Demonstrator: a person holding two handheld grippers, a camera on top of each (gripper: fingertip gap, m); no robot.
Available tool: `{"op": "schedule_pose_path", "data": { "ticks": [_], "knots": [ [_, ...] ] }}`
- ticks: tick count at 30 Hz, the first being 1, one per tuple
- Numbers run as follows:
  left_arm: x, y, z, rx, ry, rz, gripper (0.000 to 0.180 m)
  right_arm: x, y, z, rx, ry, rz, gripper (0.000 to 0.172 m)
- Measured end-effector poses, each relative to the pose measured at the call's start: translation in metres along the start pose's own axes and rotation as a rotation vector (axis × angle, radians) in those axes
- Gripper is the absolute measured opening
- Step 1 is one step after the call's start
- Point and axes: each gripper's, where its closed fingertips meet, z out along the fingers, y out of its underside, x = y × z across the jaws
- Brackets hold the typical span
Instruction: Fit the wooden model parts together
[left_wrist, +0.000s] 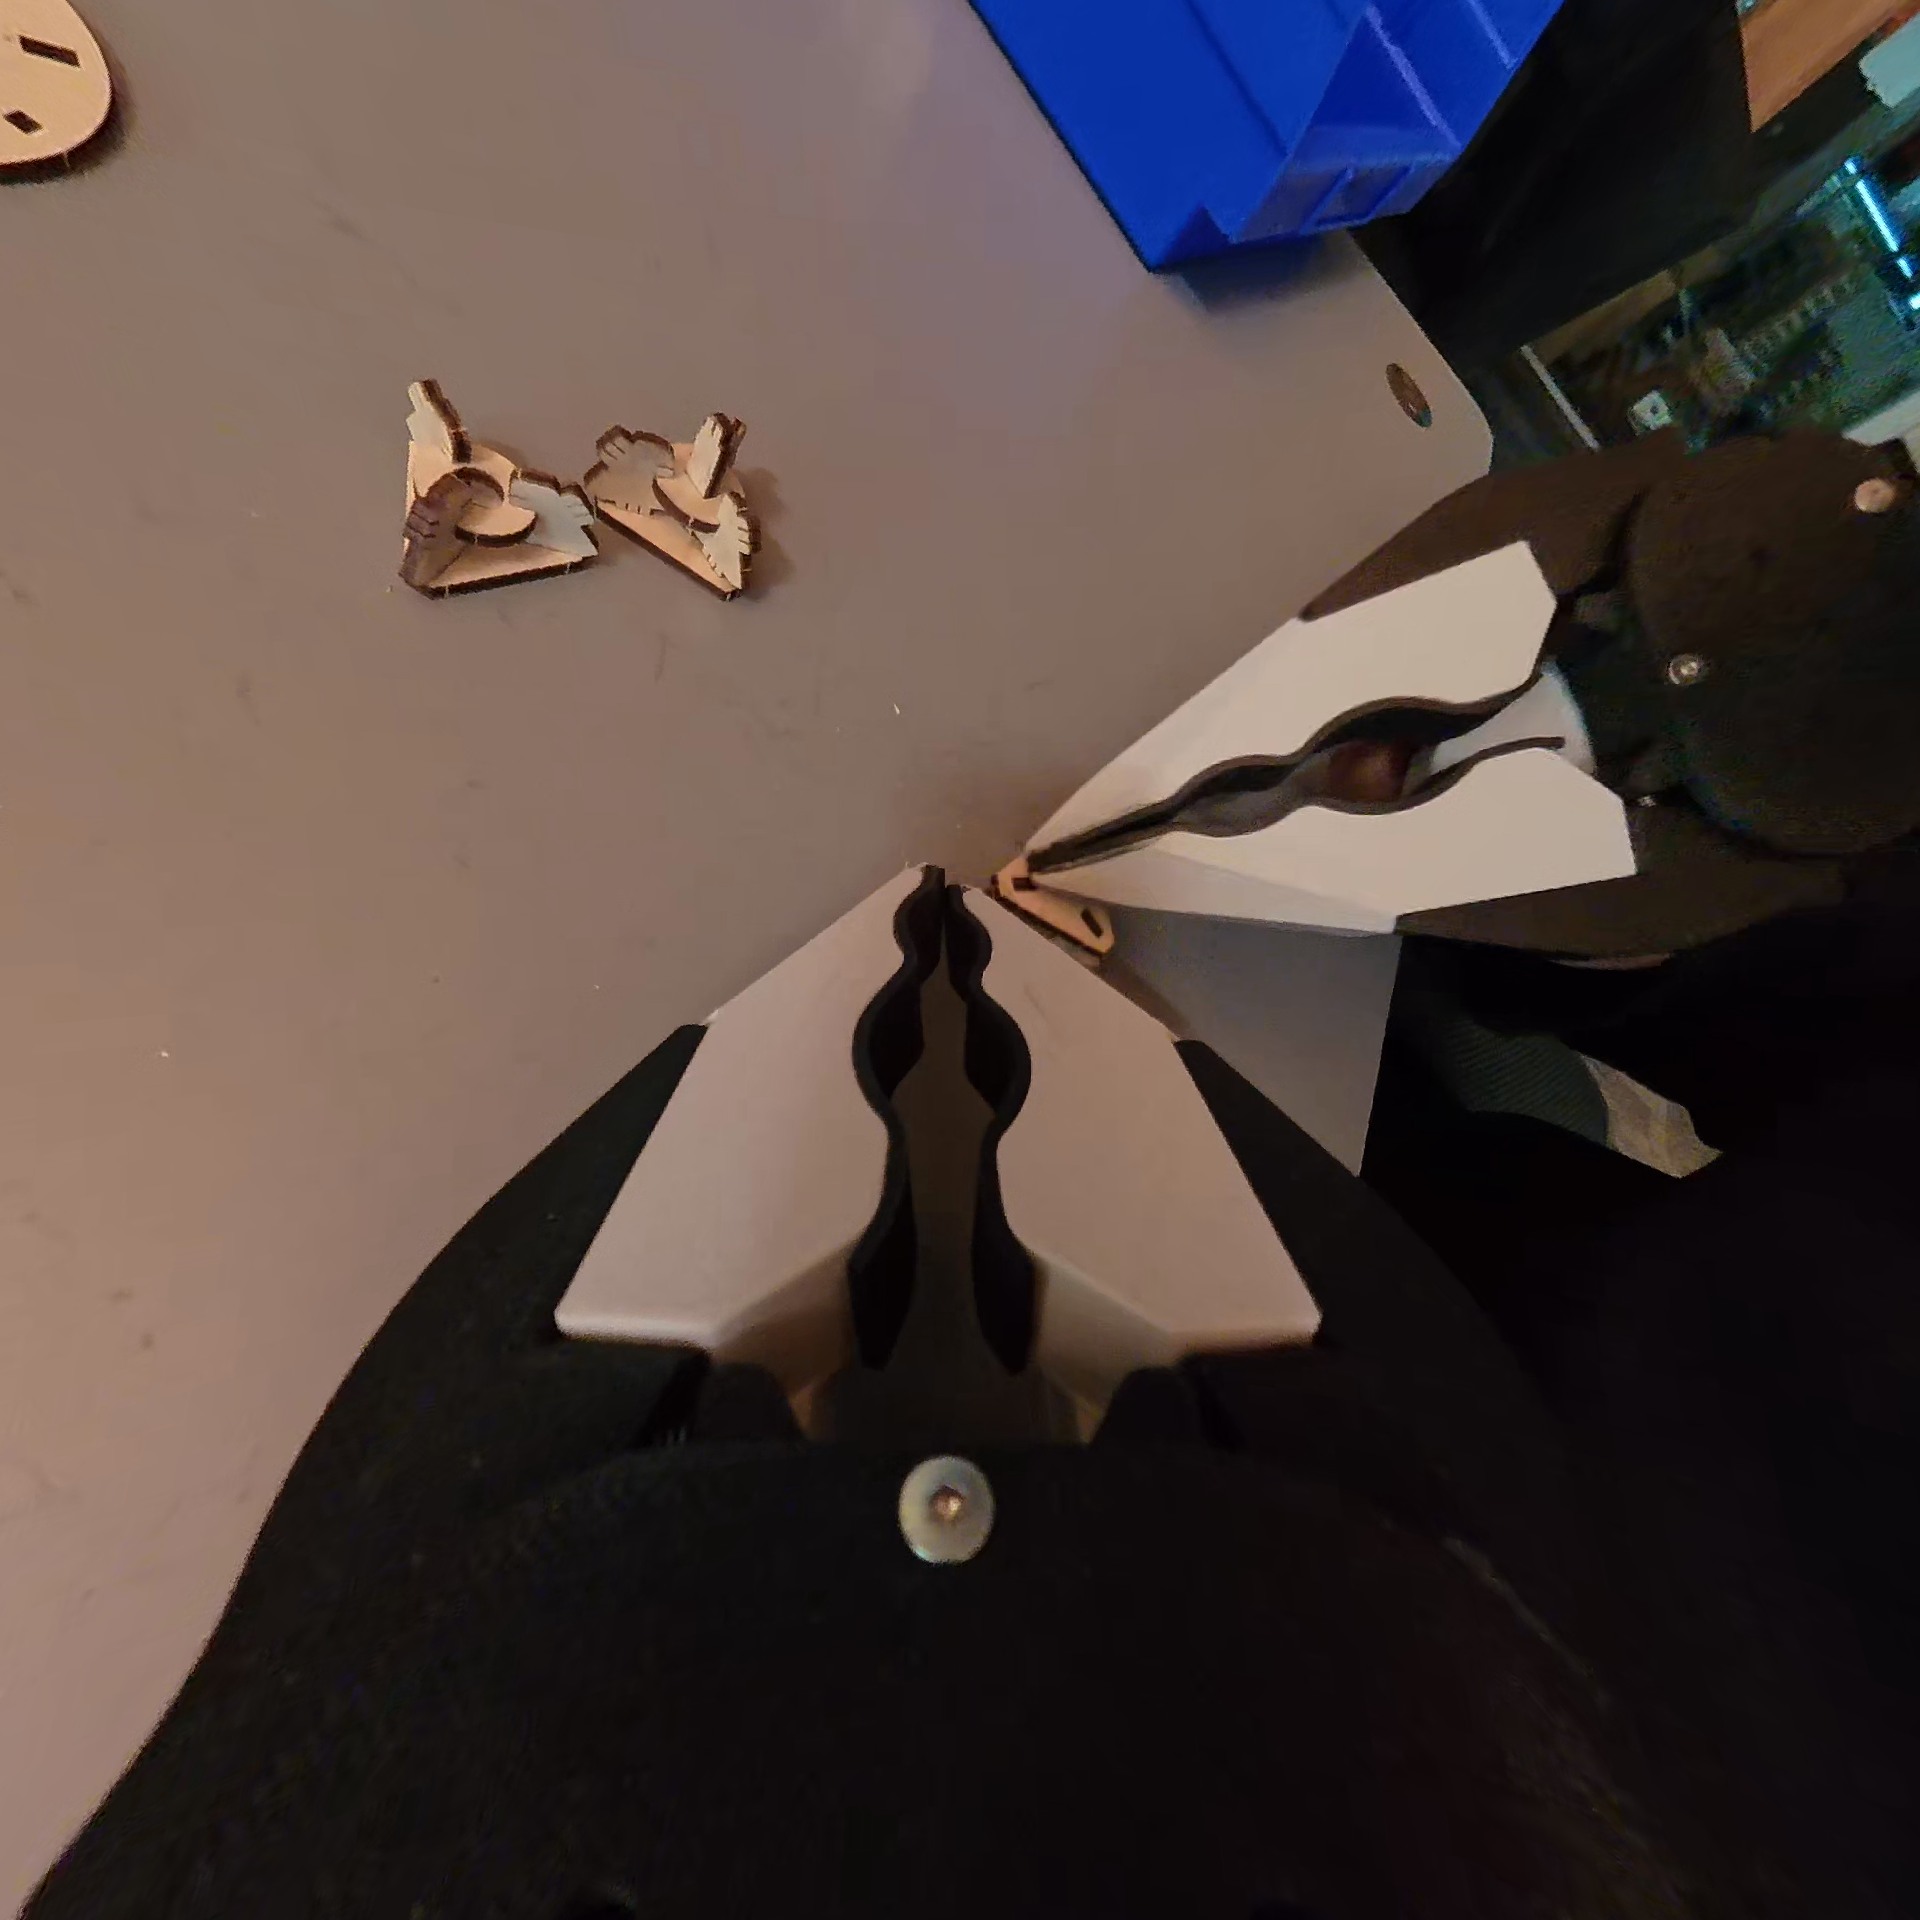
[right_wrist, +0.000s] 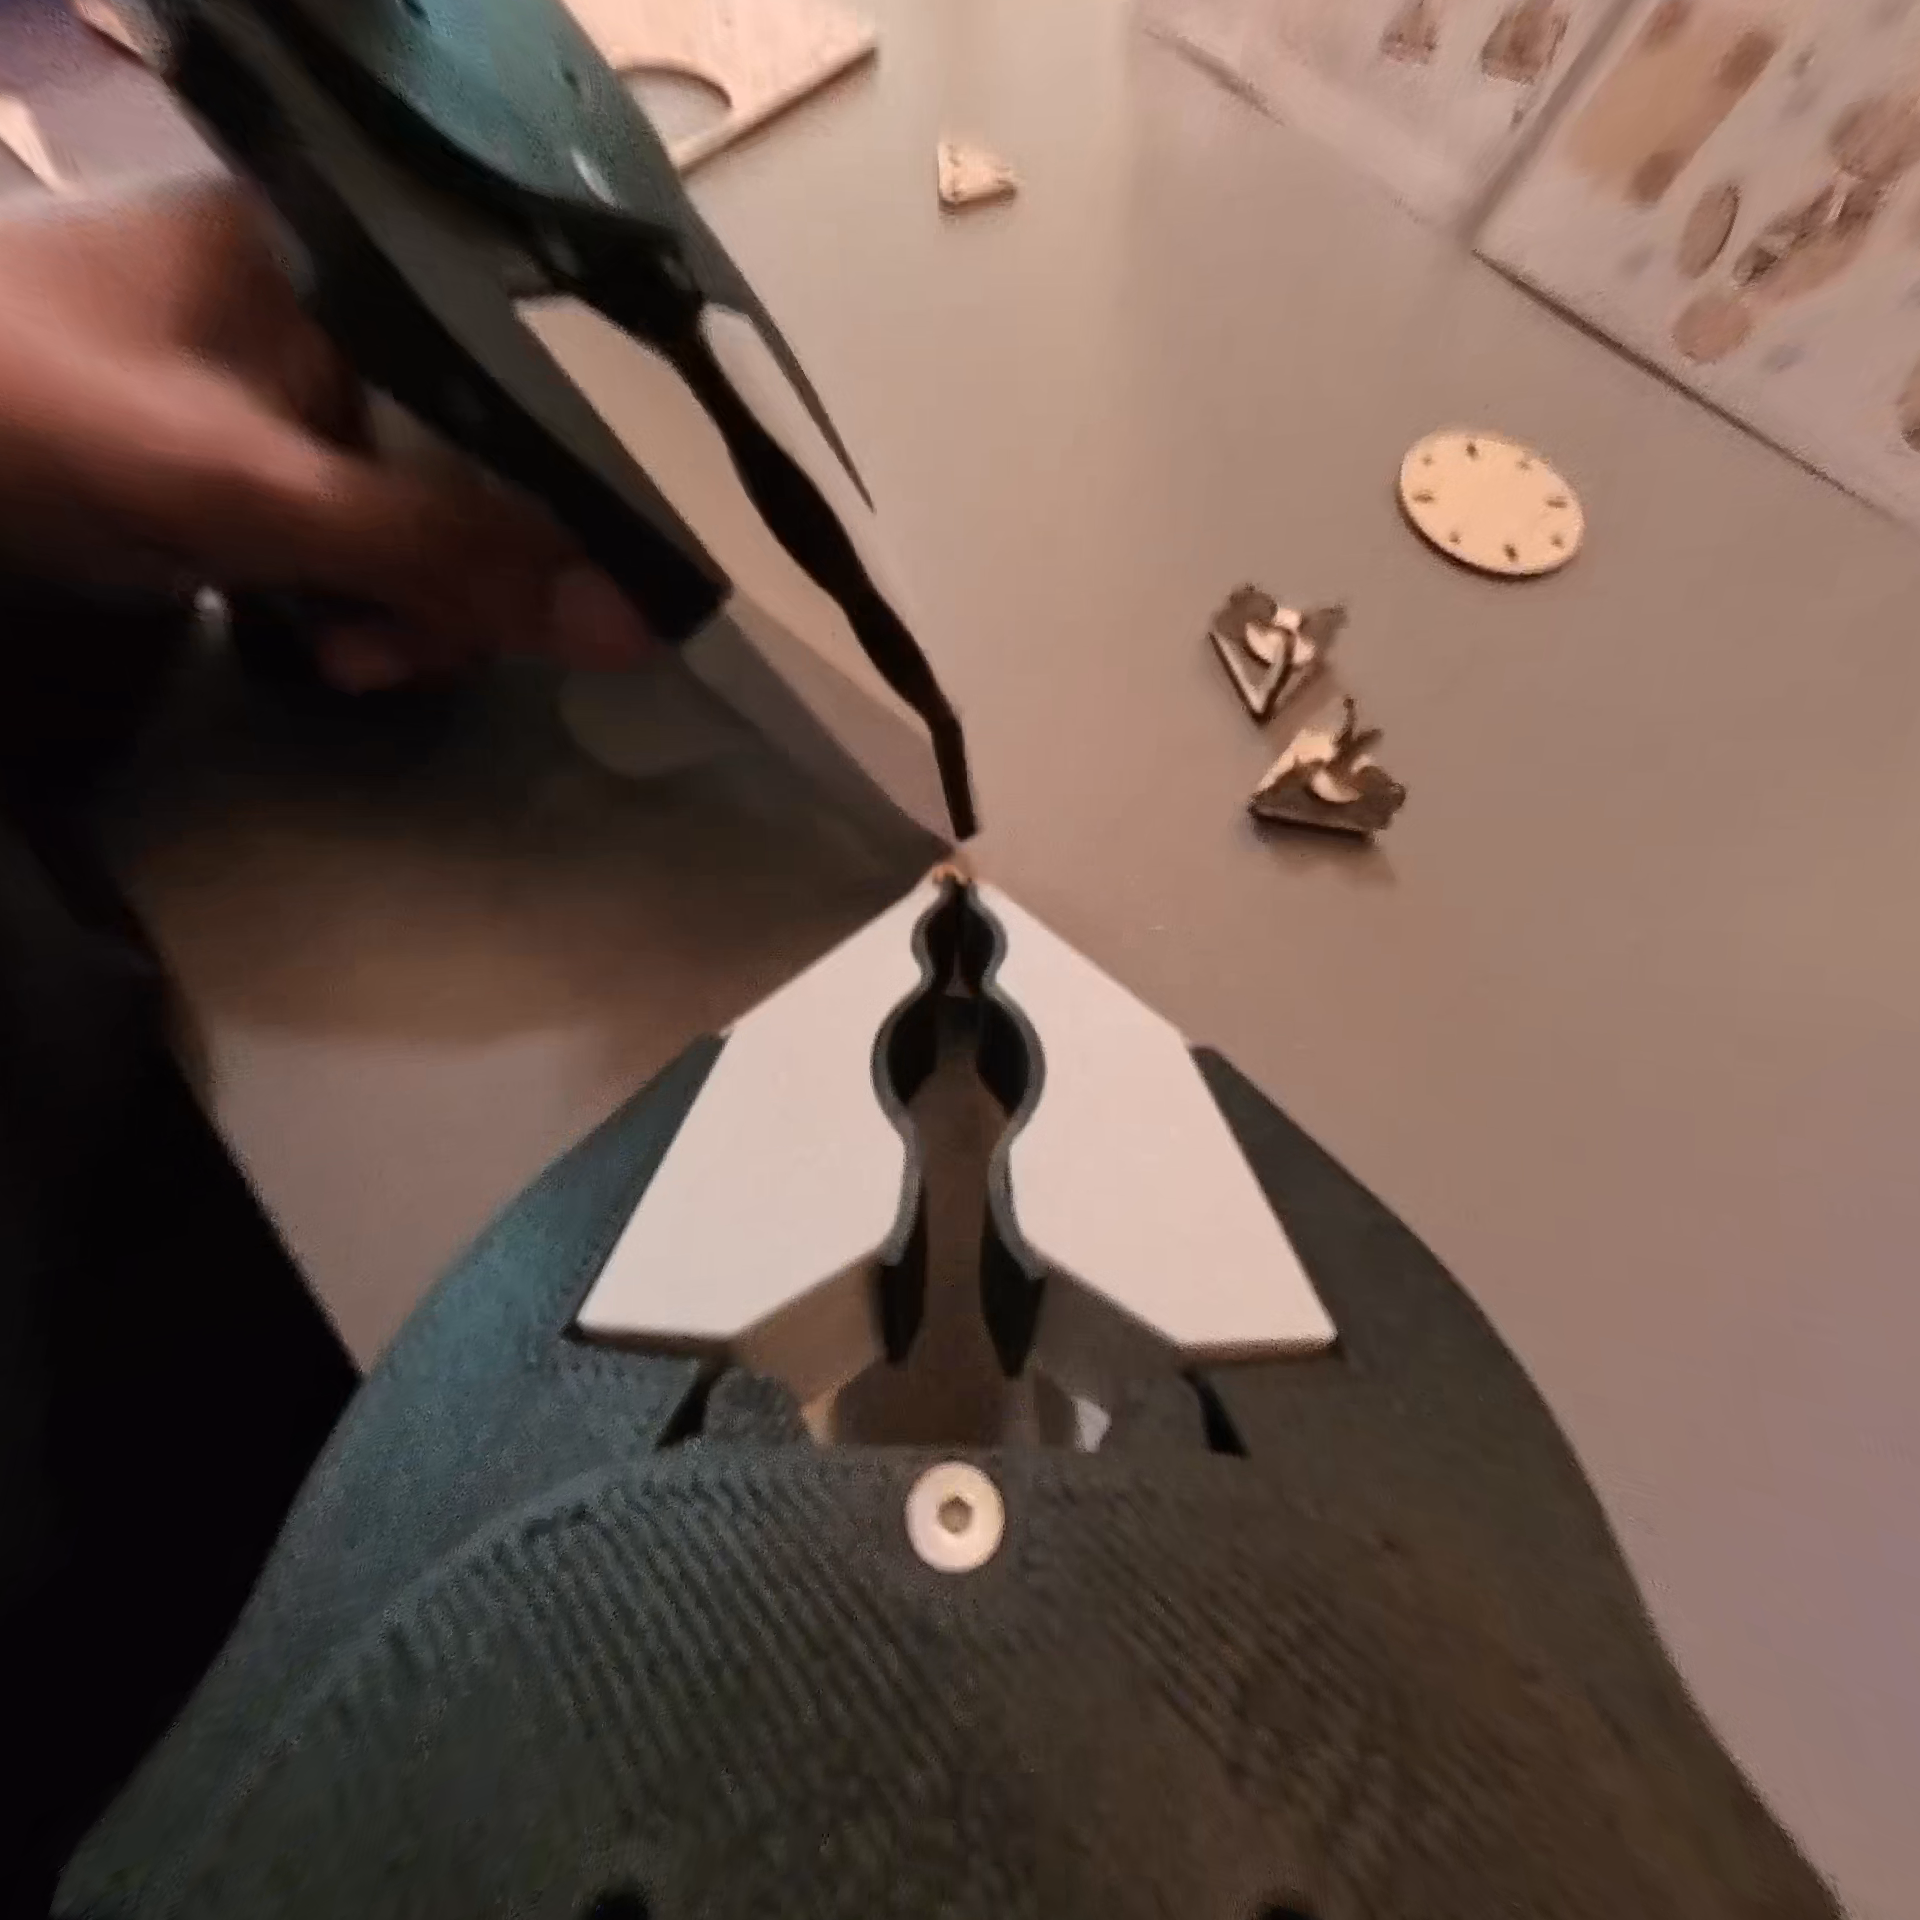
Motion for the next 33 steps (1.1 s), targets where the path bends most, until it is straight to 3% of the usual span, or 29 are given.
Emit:
{"op": "schedule_pose_path", "data": {
  "ticks": [8, 13, 15, 20, 26, 33],
  "knots": [
    [0.0, -0.003, -0.003, 0.028, 0.002, -0.002, 0.0, 0.02, -0.039, -0.022, 0.2, 0.057, 0.019, 0.0],
    [0.0, -0.007, -0.008, 0.067, 0.0, 0.004, 0.0, 0.021, -0.102, -0.048, 0.58, -0.071, 0.119, 0.0],
    [0.001, -0.007, -0.01, 0.075, -0.006, 0.015, 0.0, 0.021, -0.115, -0.051, 0.66, -0.158, 0.196, 0.0],
    [0.0, -0.006, -0.021, 0.111, 0.0, 0.013, 0.0, 0.021, -0.087, -0.016, 0.445, -0.134, 0.174, 0.0],
    [0.007, 0.0, -0.025, 0.106, 0.06, -0.001, 0.0, 0.025, -0.026, -0.011, 0.098, 0.088, 0.03, 0.0],
    [0.017, -0.001, -0.014, 0.076, 0.094, 0.006, 0.0, 0.006, -0.005, -0.016, -0.019, 0.093, 0.02, 0.0]
  ]
}}
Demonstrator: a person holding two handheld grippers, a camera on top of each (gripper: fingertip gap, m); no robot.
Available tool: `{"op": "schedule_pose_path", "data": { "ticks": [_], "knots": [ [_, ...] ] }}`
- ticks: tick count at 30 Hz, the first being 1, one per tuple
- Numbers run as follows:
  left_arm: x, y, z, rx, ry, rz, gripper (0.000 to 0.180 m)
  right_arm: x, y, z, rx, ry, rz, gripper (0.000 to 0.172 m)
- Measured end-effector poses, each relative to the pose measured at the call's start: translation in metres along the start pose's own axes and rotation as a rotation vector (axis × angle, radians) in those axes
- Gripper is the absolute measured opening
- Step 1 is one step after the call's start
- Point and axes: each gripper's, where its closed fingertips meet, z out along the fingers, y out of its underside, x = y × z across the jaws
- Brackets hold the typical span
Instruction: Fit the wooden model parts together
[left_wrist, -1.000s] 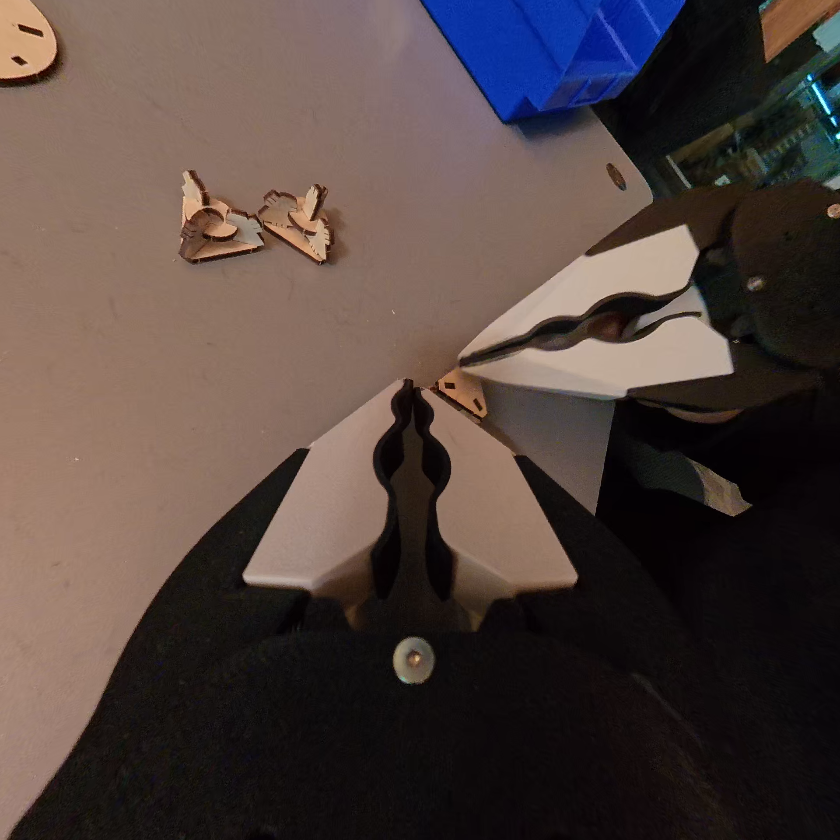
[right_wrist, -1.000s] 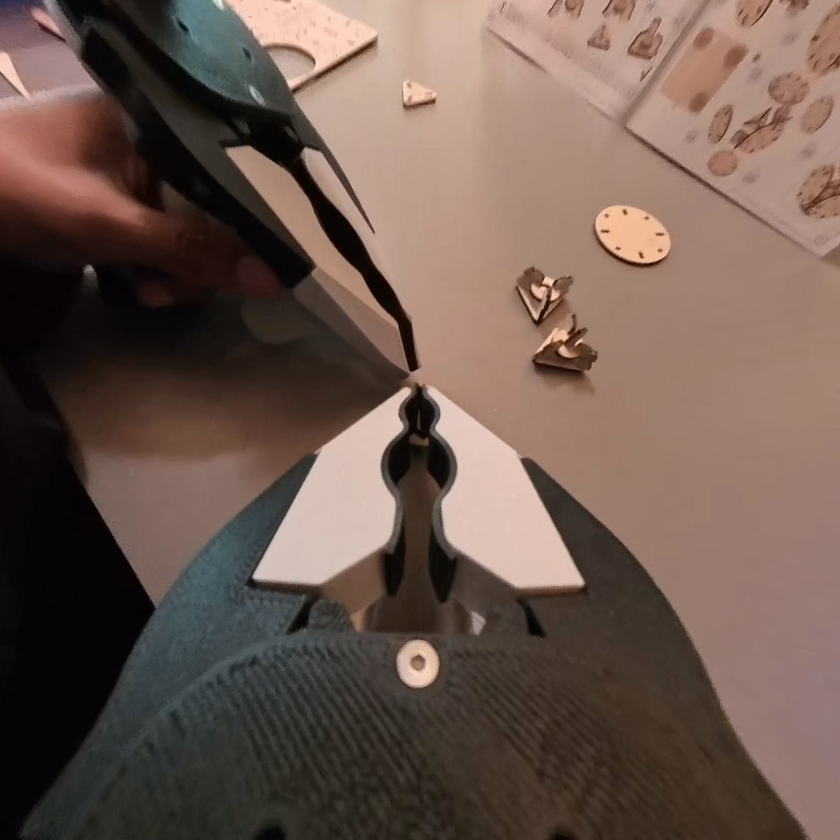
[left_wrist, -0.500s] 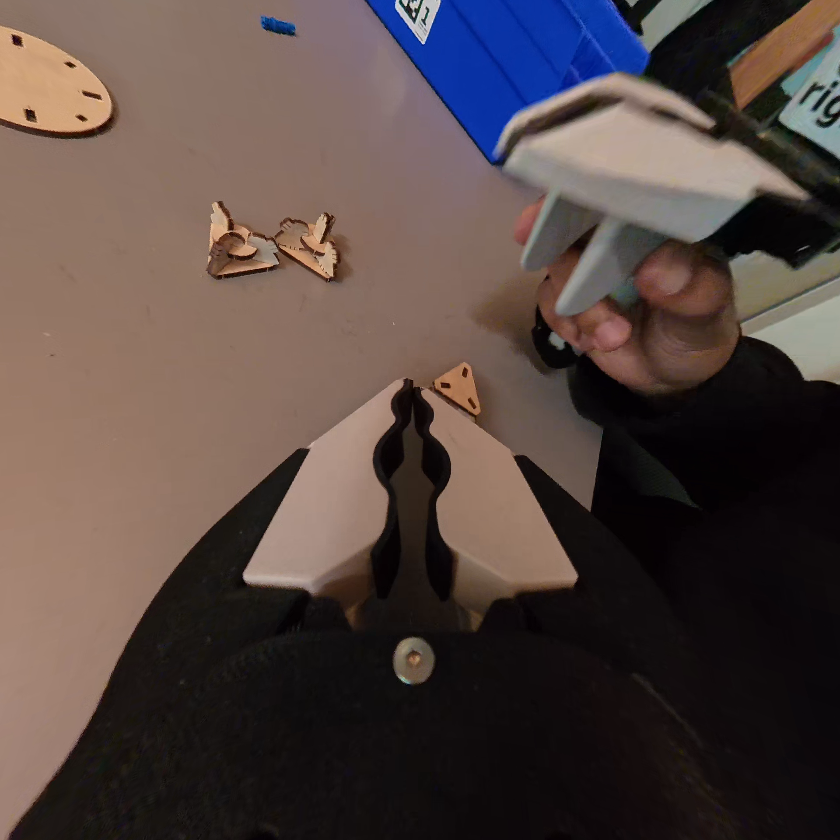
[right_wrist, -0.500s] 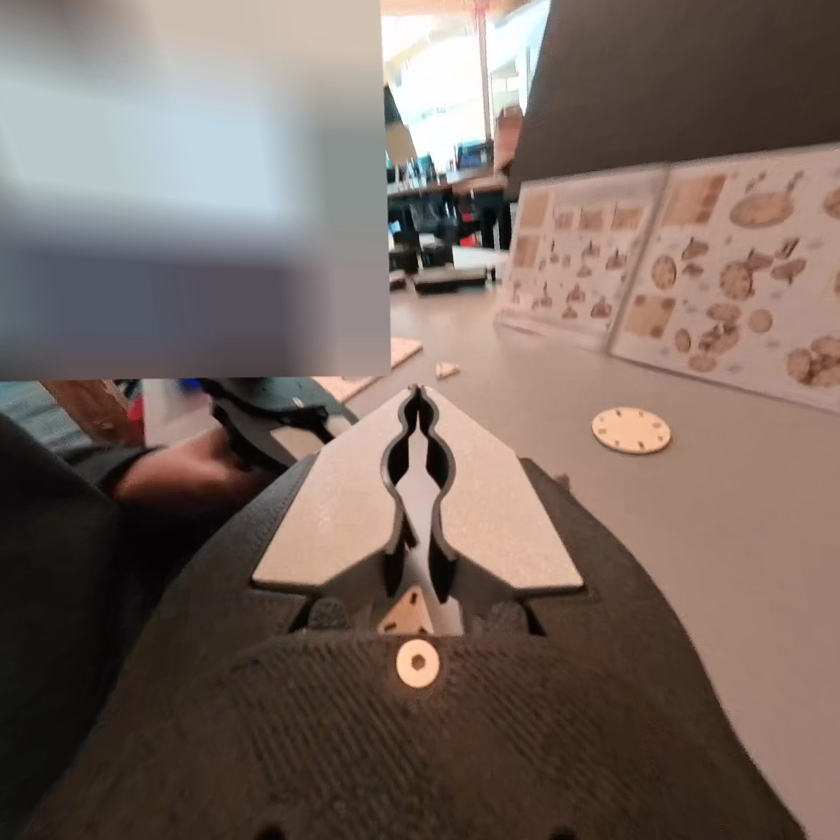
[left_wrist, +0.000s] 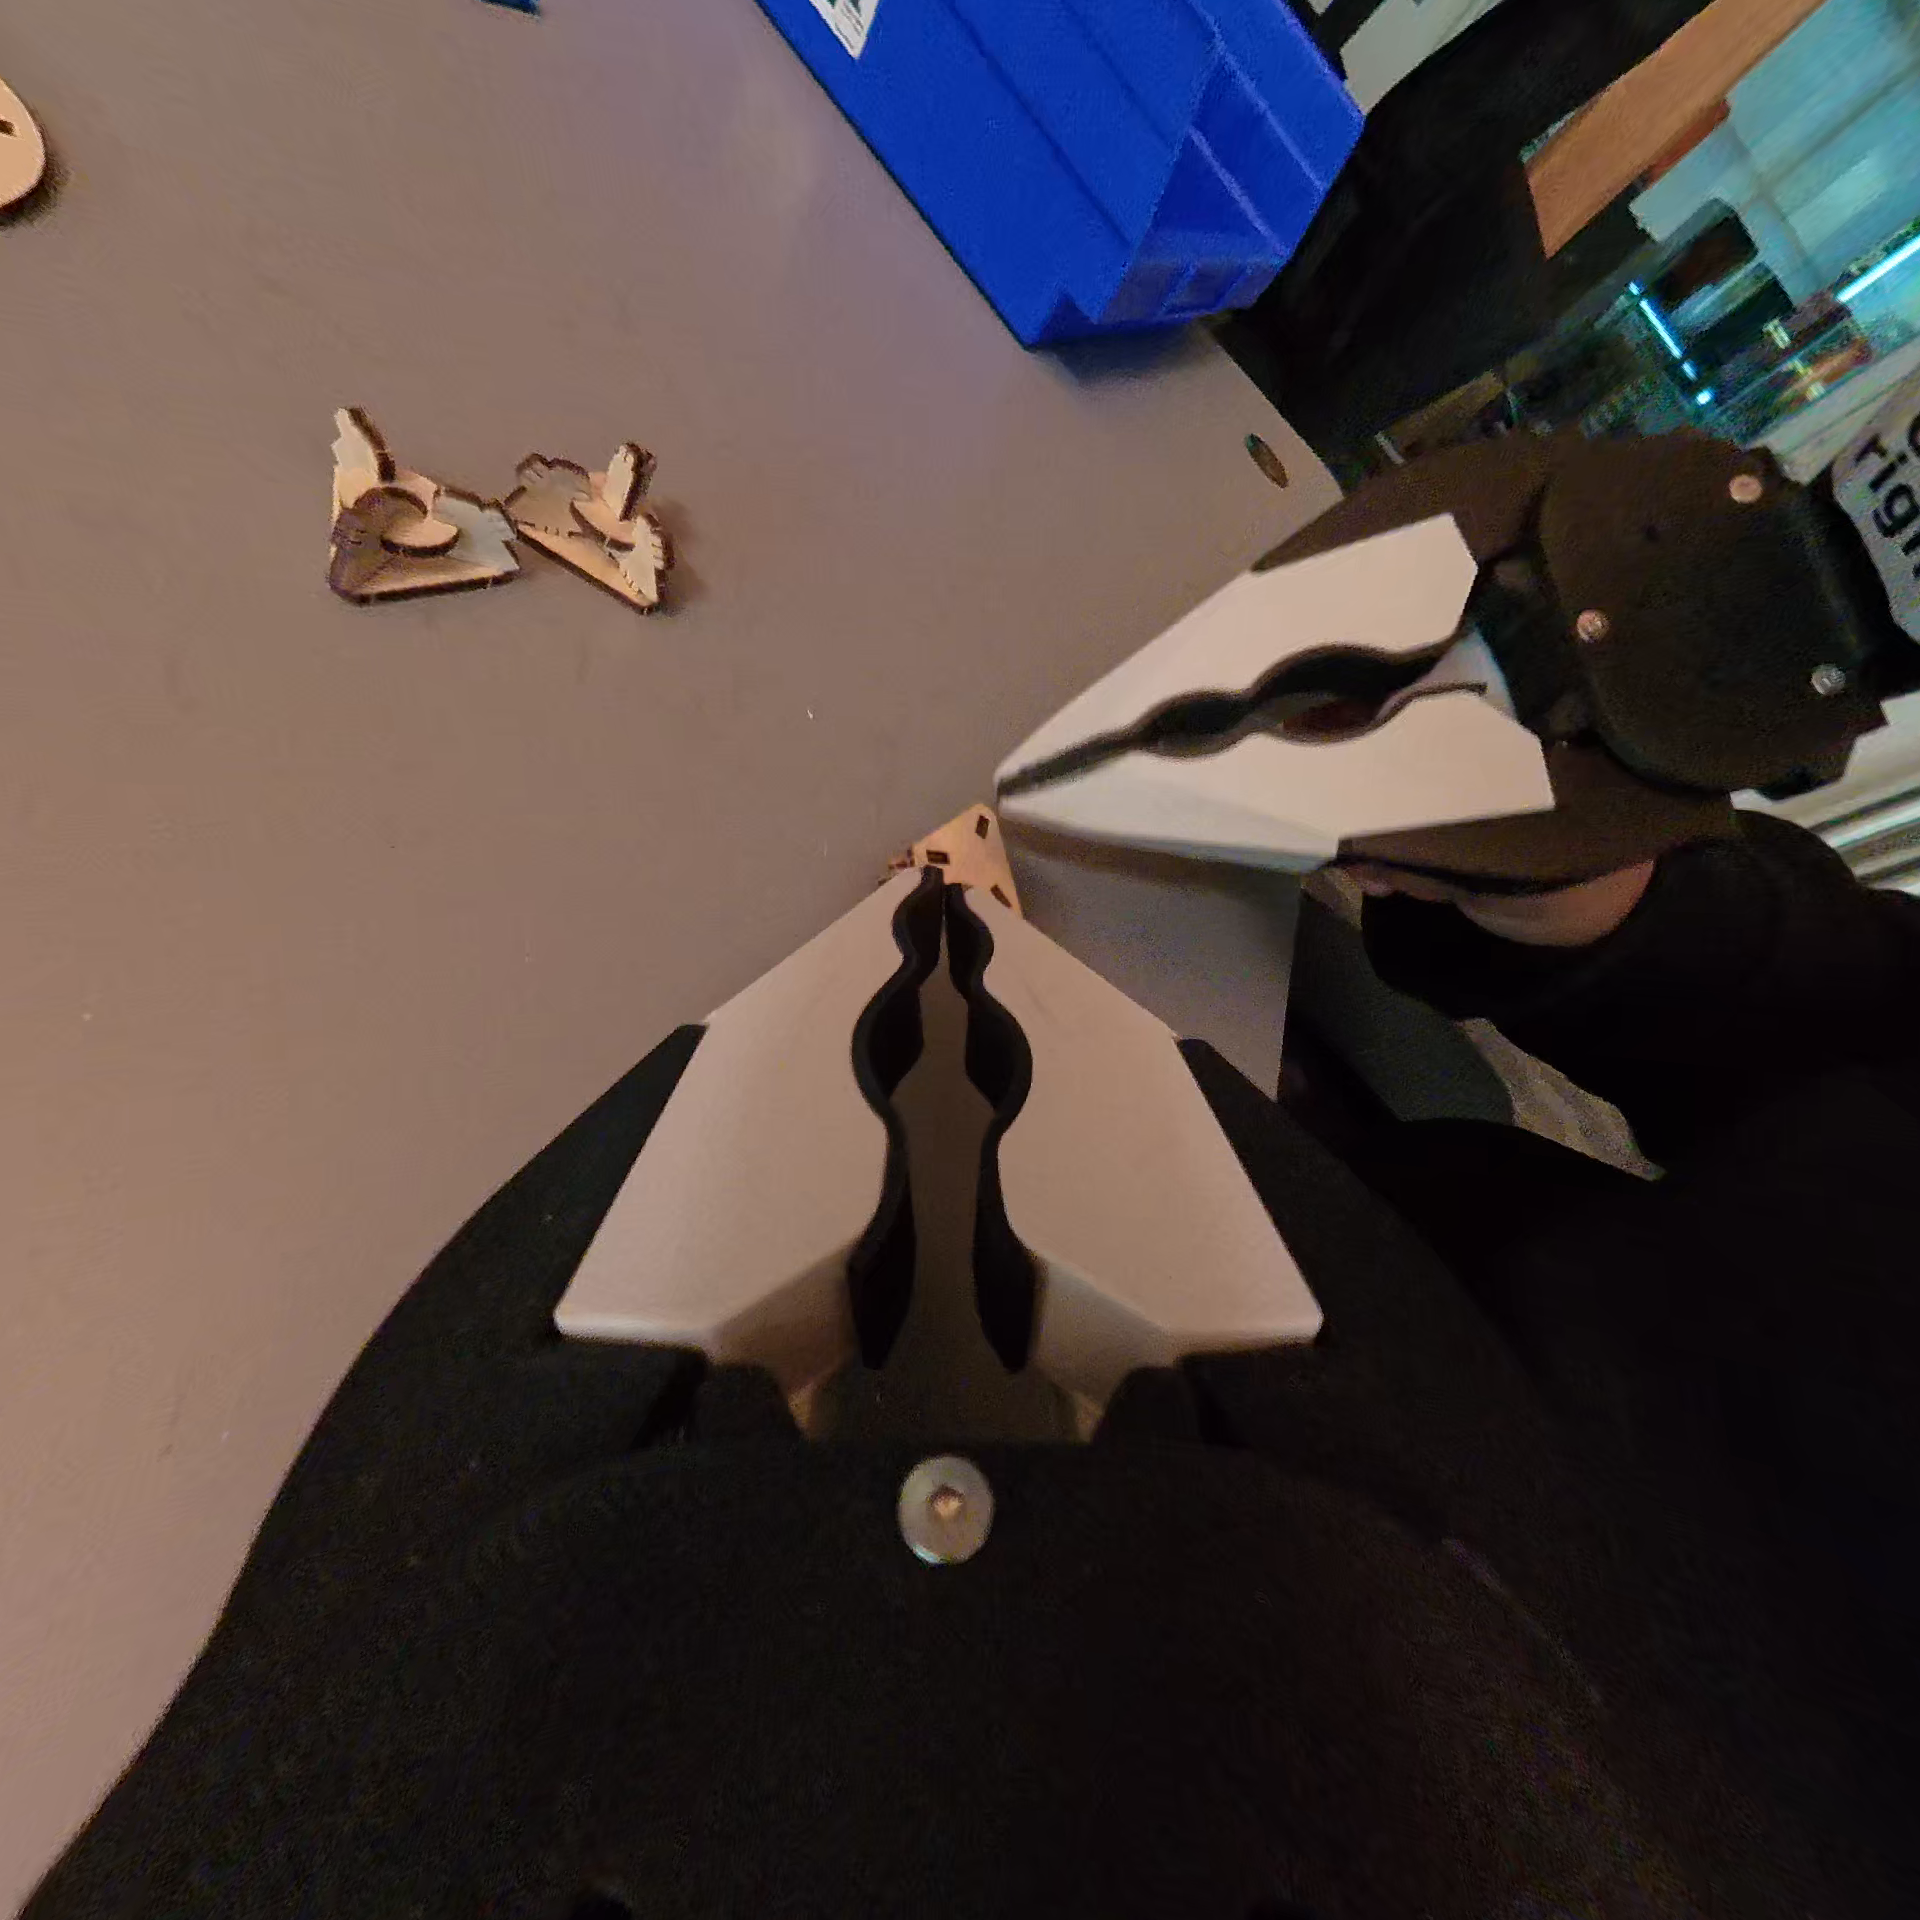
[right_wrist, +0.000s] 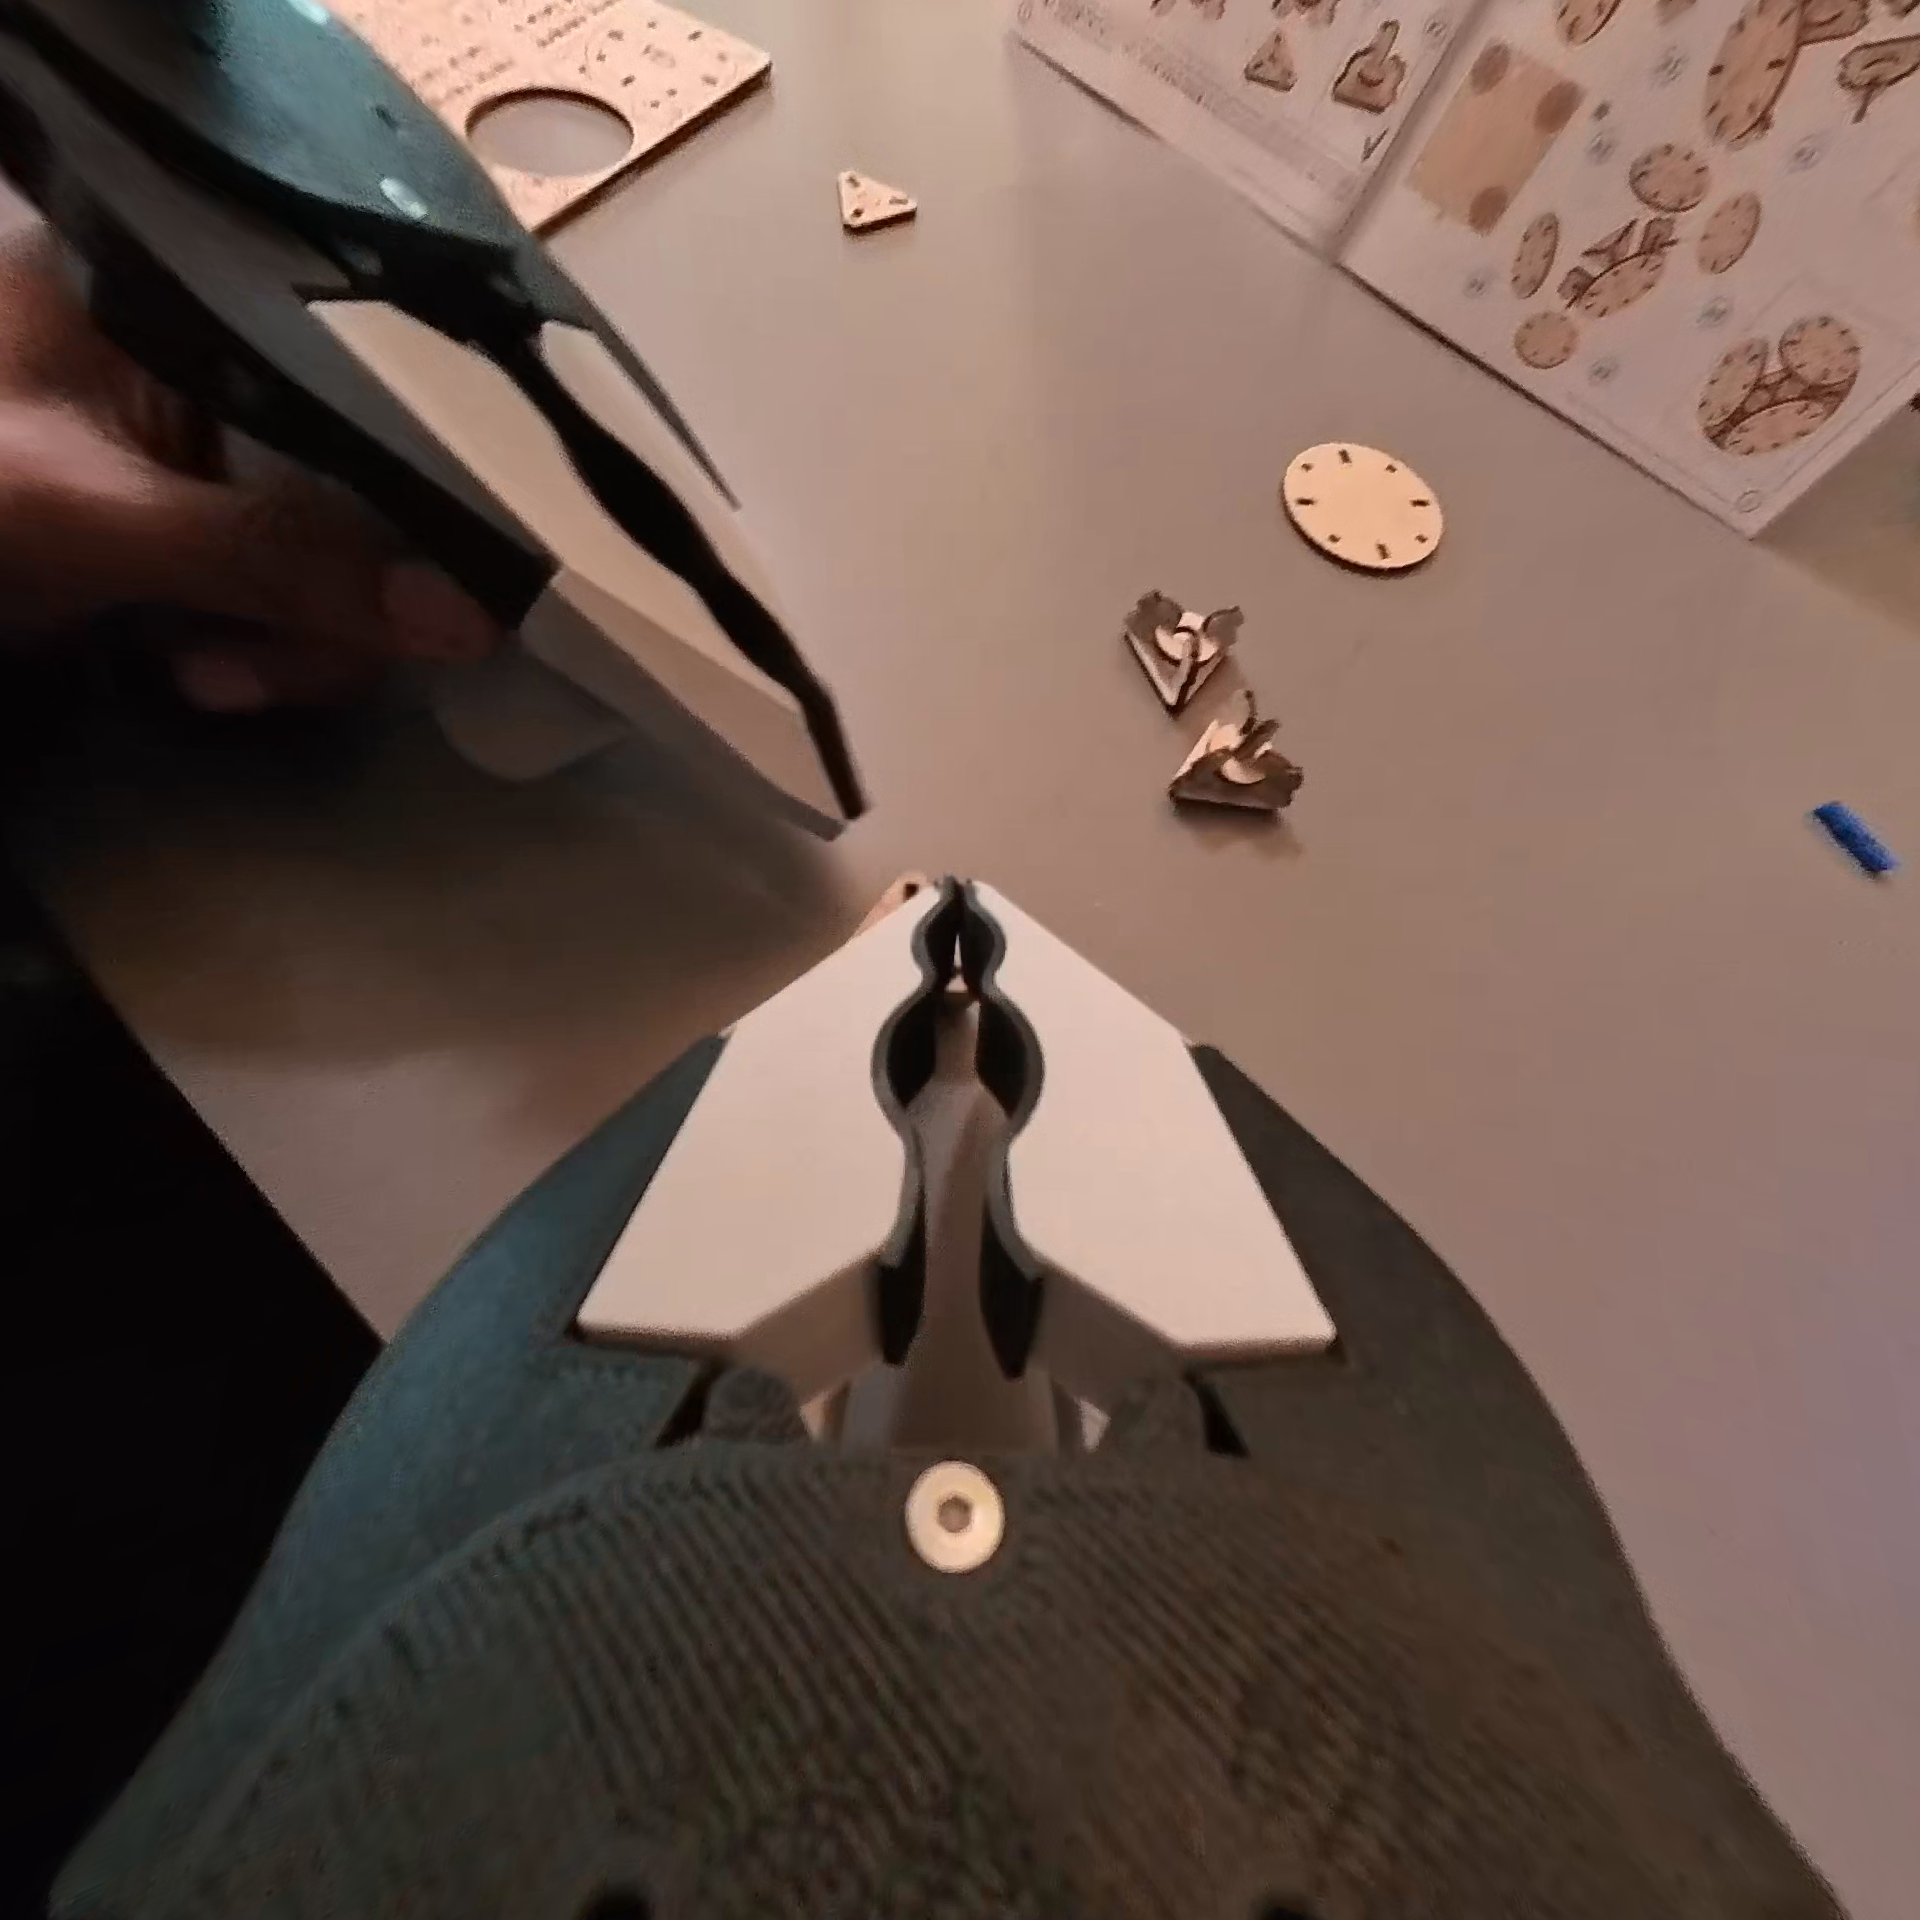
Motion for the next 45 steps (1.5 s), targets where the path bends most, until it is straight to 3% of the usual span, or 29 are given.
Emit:
{"op": "schedule_pose_path", "data": {
  "ticks": [3, 7, 11, 13, 21, 24, 33, 37, 42, 45],
  "knots": [
    [-0.004, -0.001, 0.009, -0.035, -0.025, 0.009, 0.0, -0.007, 0.0, 0.004, 0.005, -0.039, 0.021, 0.0],
    [-0.013, -0.012, 0.003, 0.034, -0.09, 0.034, 0.0, -0.006, -0.033, -0.006, 0.177, -0.021, 0.004, 0.0],
    [-0.017, -0.013, 0.001, 0.042, -0.093, 0.008, 0.0, -0.011, 0.002, 0.015, -0.007, -0.051, -0.014, 0.0],
    [-0.016, -0.013, 0.001, 0.04, -0.1, 0.019, 0.0, -0.008, 0.004, 0.012, -0.019, -0.048, -0.017, 0.0],
    [-0.015, -0.014, 0.0, 0.054, -0.093, 0.021, 0.0, 0.002, -0.027, -0.012, 0.166, 0.016, -0.01, 0.0],
    [-0.015, -0.013, 0.0, 0.05, -0.092, 0.019, 0.0, -0.011, 0.011, 0.013, -0.027, -0.047, 0.019, 0.005],
    [-0.014, -0.011, -0.003, 0.054, -0.094, 0.014, 0.0, 0.006, -0.028, -0.012, 0.137, 0.049, -0.024, 0.0],
    [-0.014, -0.011, -0.002, 0.049, -0.098, 0.02, 0.0, -0.009, 0.02, 0.015, -0.076, -0.065, 0.08, 0.004],
    [-0.014, -0.01, -0.004, 0.058, -0.094, 0.012, 0.0, 0.011, -0.018, -0.013, 0.125, 0.031, 0.074, 0.0],
    [-0.014, -0.01, -0.004, 0.054, -0.092, 0.013, 0.0, 0.017, -0.021, -0.021, 0.121, 0.061, 0.053, 0.0]
  ]
}}
